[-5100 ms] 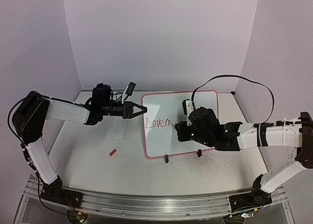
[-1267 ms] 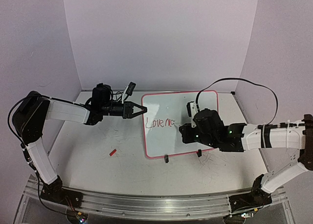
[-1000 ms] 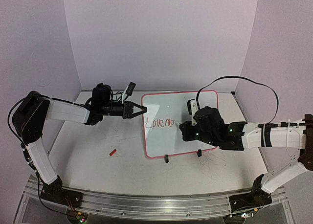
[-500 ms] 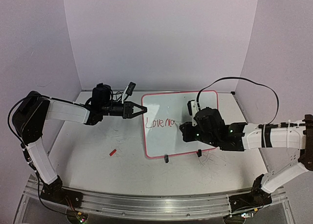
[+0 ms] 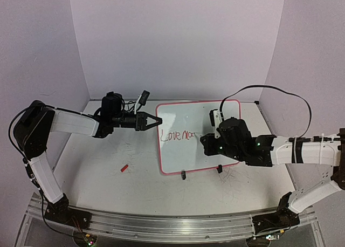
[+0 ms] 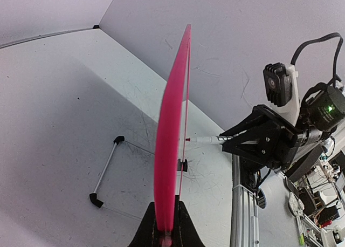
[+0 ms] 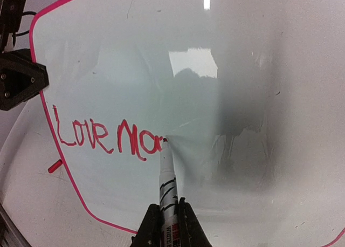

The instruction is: Write a sentence on the whiteboard

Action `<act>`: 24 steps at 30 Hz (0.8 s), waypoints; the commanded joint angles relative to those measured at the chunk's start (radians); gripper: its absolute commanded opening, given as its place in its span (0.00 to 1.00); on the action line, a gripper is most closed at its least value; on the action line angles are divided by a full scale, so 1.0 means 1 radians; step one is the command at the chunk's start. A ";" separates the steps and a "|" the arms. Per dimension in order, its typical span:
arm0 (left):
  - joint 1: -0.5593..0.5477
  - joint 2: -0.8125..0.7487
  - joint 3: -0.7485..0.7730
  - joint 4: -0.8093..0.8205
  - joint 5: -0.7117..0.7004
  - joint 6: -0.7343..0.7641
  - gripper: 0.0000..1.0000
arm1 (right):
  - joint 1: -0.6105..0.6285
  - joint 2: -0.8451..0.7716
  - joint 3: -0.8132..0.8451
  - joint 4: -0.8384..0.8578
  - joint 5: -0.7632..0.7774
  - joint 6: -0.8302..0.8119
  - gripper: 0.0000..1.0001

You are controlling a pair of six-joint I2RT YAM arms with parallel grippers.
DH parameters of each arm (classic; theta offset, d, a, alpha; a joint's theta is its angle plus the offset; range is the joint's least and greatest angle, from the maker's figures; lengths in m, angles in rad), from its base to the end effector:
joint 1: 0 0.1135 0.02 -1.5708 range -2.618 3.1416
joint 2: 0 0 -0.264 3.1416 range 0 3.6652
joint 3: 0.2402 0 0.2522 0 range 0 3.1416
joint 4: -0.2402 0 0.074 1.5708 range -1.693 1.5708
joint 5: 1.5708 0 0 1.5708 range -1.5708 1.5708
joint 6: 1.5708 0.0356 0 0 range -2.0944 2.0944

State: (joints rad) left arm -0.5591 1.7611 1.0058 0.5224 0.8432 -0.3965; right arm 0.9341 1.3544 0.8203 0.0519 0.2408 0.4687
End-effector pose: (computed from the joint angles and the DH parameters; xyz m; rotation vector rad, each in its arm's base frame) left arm 0.3118 -0.2265 0.2260 0.8039 1.7904 -1.4091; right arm 0.1857 0.2369 0.2479 -0.3333 2.0704 0.6236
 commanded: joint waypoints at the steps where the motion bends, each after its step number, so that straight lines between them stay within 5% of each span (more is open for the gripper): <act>1: 0.003 -0.004 -0.008 -0.008 -0.045 0.036 0.00 | -0.049 0.004 0.075 0.048 0.006 -0.047 0.00; 24: 0.004 -0.002 -0.004 -0.009 -0.042 0.039 0.00 | -0.038 0.033 0.022 0.030 -0.023 -0.012 0.00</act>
State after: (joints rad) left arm -0.5591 1.7611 1.0058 0.5209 0.8427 -0.3973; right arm 0.8842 1.3884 0.8803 0.0972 0.2179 0.4289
